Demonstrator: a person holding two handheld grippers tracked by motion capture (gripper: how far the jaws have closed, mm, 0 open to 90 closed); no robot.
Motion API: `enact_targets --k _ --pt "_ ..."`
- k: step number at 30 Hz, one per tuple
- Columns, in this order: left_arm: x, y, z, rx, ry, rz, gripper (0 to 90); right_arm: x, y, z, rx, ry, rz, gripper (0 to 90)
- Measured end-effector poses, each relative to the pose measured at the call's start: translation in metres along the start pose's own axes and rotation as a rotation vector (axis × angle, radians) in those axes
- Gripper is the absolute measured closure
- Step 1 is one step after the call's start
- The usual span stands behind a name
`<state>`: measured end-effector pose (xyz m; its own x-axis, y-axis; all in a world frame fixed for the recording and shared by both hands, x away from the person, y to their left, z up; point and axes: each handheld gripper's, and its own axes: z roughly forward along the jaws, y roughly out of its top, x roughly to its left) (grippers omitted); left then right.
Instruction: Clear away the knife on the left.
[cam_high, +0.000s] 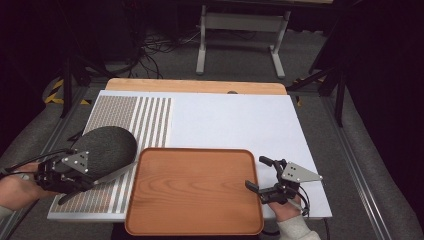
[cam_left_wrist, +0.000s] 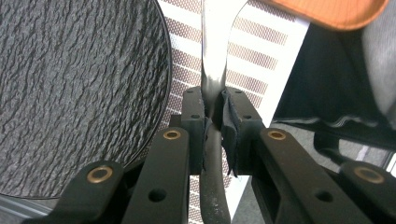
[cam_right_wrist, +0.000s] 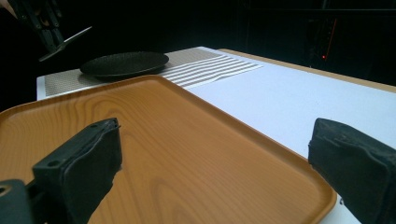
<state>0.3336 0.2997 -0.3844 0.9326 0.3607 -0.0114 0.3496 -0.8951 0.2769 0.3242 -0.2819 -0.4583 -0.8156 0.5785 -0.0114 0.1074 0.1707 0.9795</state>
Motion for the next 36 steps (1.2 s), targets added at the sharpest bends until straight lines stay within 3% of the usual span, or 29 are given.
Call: enact_targets --k 4,18,36 --pt "0.0 0.006 -0.002 -0.008 -0.023 -0.056 79.9 0.0 0.0 0.0 -0.002 0.001 0.002 3.3" --pt "-0.005 0.032 -0.004 -0.05 -0.067 -0.162 80.0 -0.001 0.0 -0.001 -0.011 0.009 0.014 3.3" --pt "-0.018 0.085 0.002 -0.095 -0.104 -0.162 80.0 -0.001 0.001 -0.002 -0.011 0.014 0.007 3.3"
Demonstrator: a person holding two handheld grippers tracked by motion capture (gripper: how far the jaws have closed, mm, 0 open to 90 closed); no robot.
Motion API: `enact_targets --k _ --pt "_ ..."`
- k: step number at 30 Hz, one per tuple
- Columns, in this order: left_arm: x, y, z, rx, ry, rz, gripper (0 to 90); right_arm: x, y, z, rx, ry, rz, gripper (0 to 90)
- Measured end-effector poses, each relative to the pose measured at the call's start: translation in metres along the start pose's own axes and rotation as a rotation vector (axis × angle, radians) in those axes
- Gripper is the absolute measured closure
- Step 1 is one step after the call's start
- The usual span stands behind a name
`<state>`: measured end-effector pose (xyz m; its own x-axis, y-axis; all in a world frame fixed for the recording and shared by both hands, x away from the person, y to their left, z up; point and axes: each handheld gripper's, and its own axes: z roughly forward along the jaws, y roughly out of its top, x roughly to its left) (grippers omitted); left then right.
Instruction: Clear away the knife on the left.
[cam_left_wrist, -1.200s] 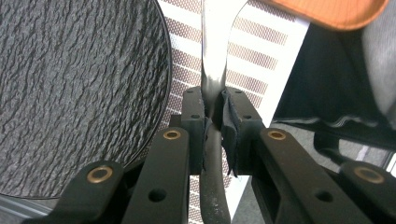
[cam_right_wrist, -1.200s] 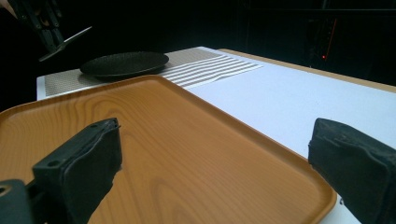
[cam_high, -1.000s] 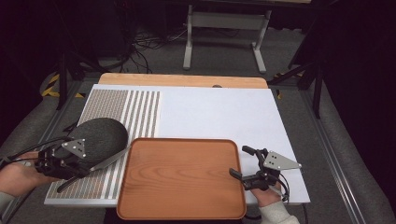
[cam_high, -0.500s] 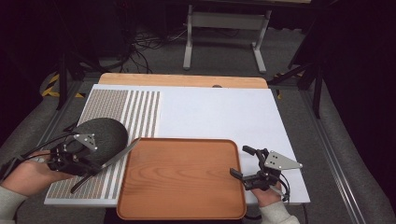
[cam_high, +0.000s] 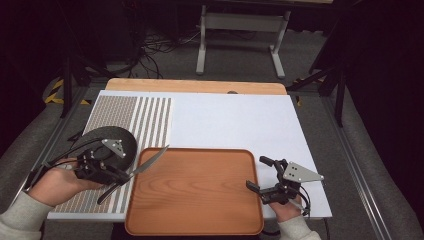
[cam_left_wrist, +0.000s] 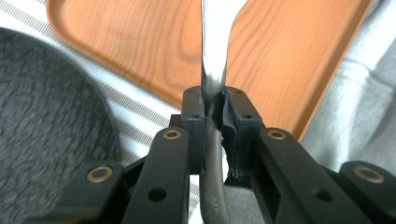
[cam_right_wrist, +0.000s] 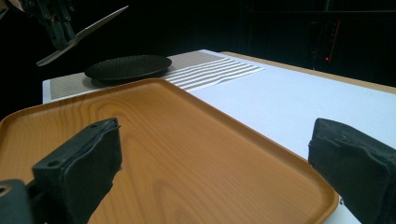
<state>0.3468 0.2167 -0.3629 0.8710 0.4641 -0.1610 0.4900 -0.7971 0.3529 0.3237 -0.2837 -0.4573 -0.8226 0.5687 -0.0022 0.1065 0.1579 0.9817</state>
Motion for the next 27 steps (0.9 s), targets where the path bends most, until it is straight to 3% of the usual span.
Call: enact_targets --k 12,27 --pt "-0.016 0.018 0.019 -0.017 -0.01 -0.053 79.9 0.0 0.0 -0.001 -0.002 0.0 -0.005 3.3" --pt "-0.026 0.03 0.041 -0.045 -0.031 -0.1 79.9 0.0 0.001 -0.001 -0.004 0.002 -0.006 3.3"
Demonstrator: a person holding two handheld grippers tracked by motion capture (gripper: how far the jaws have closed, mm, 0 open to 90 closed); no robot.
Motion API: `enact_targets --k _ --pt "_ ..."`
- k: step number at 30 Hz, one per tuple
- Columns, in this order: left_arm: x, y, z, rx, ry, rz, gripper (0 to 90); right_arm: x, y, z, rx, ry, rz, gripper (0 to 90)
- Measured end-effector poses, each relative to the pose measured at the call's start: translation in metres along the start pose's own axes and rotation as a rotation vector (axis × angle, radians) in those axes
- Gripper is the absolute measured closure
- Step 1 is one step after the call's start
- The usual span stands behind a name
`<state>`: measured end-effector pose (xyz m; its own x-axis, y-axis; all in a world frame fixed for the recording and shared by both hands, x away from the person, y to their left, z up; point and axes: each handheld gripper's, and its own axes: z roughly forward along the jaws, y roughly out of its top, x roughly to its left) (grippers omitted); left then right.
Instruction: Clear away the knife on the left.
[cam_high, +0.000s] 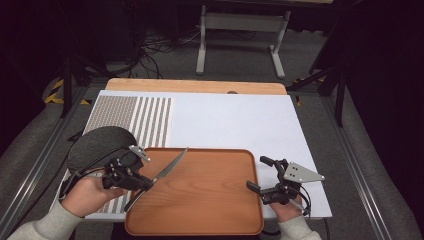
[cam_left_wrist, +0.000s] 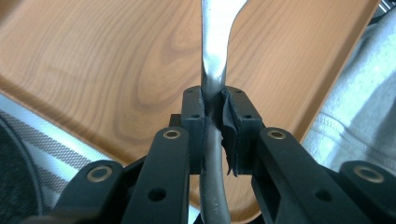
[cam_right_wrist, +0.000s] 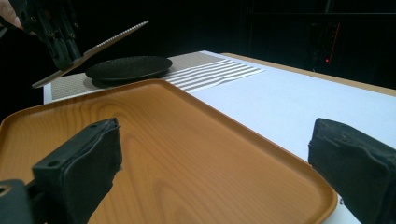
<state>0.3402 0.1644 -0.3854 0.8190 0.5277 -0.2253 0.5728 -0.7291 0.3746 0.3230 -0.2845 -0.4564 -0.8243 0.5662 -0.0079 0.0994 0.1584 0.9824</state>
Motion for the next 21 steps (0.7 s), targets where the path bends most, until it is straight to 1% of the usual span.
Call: enact_targets --k 1,2,4,7,8,9,12,14,17,19,21 --pt "0.0 0.001 0.002 -0.001 -0.001 -0.005 79.9 0.0 0.0 0.0 0.0 0.0 -0.002 3.3" --pt "0.0 0.001 0.005 -0.007 -0.005 0.002 80.0 0.0 0.0 0.0 0.0 0.0 -0.002 3.3" --pt "-0.001 0.002 0.009 0.004 -0.009 -0.001 79.9 0.0 0.0 0.0 -0.002 0.0 -0.002 3.3" --pt "-0.002 0.003 0.014 0.002 -0.008 -0.004 80.0 0.0 0.0 -0.001 -0.002 0.0 -0.001 3.3" --pt "-0.002 0.004 0.016 0.002 -0.013 -0.02 79.9 0.0 0.0 -0.001 -0.001 -0.001 -0.002 3.3" --pt "-0.001 0.004 0.019 0.002 -0.021 -0.044 80.0 0.0 0.0 -0.001 -0.002 0.0 -0.002 3.3" --pt "-0.002 0.004 0.024 0.015 -0.02 -0.059 80.0 0.0 0.0 -0.001 -0.004 -0.002 -0.002 3.3" --pt "-0.003 0.005 0.027 0.036 -0.015 -0.06 79.9 0.0 0.0 -0.001 -0.004 -0.002 -0.002 3.3" --pt "-0.003 0.004 0.03 0.04 -0.015 -0.089 79.9 0.0 0.001 -0.001 -0.006 -0.003 0.0 3.3" --pt "-0.002 0.004 0.031 0.042 -0.016 -0.09 79.9 0.0 0.001 -0.002 -0.006 -0.004 -0.001 3.3" --pt "-0.002 0.003 0.033 0.043 -0.024 -0.104 79.9 0.0 0.001 -0.001 -0.007 -0.004 0.0 3.3"
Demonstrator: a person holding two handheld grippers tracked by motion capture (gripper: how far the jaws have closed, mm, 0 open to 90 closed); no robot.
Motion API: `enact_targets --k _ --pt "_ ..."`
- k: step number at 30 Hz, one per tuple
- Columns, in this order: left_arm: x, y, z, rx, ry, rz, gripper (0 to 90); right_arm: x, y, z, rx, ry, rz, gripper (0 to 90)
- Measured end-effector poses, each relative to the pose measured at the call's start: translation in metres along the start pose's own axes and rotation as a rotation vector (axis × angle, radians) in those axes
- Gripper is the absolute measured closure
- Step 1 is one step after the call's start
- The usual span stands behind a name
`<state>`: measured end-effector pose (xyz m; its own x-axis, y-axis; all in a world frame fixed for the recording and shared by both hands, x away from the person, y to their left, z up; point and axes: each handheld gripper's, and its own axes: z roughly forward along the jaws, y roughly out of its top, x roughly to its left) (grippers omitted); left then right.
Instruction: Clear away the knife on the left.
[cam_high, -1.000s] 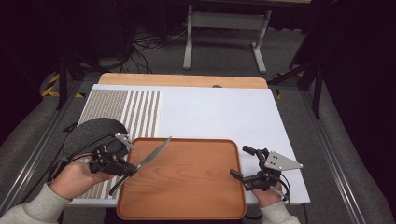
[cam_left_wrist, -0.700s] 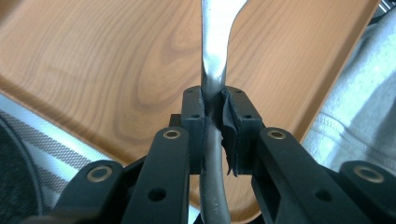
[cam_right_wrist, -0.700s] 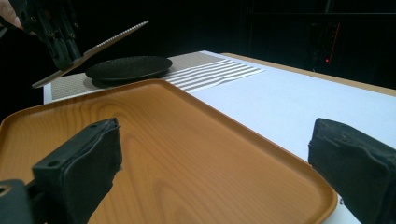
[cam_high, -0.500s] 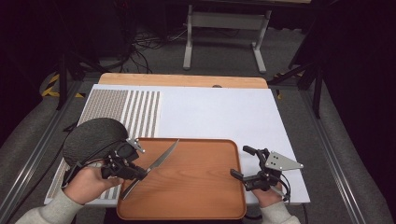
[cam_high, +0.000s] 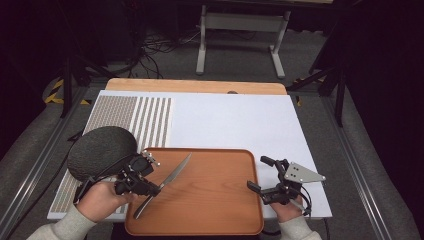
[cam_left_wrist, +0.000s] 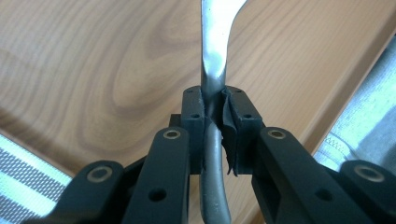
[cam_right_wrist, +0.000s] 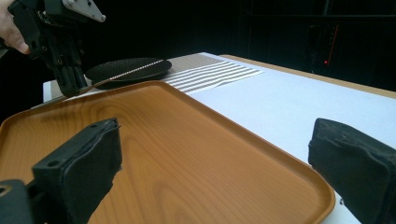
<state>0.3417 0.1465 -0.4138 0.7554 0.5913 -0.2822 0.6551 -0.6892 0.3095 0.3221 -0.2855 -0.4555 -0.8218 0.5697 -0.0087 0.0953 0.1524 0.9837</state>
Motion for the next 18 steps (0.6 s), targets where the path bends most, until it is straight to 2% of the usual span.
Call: enact_targets --k 4,8,18 --pt "0.002 -0.001 0.005 0.028 0.013 -0.015 79.9 0.0 0.0 0.0 0.001 -0.001 0.002 3.3" --pt "0.004 -0.002 0.009 0.036 0.008 -0.029 79.9 0.0 0.0 0.0 0.002 -0.002 0.002 3.3" --pt "0.004 -0.001 0.016 0.065 0.005 -0.037 79.9 0.0 0.0 0.0 0.002 -0.002 0.004 3.3"
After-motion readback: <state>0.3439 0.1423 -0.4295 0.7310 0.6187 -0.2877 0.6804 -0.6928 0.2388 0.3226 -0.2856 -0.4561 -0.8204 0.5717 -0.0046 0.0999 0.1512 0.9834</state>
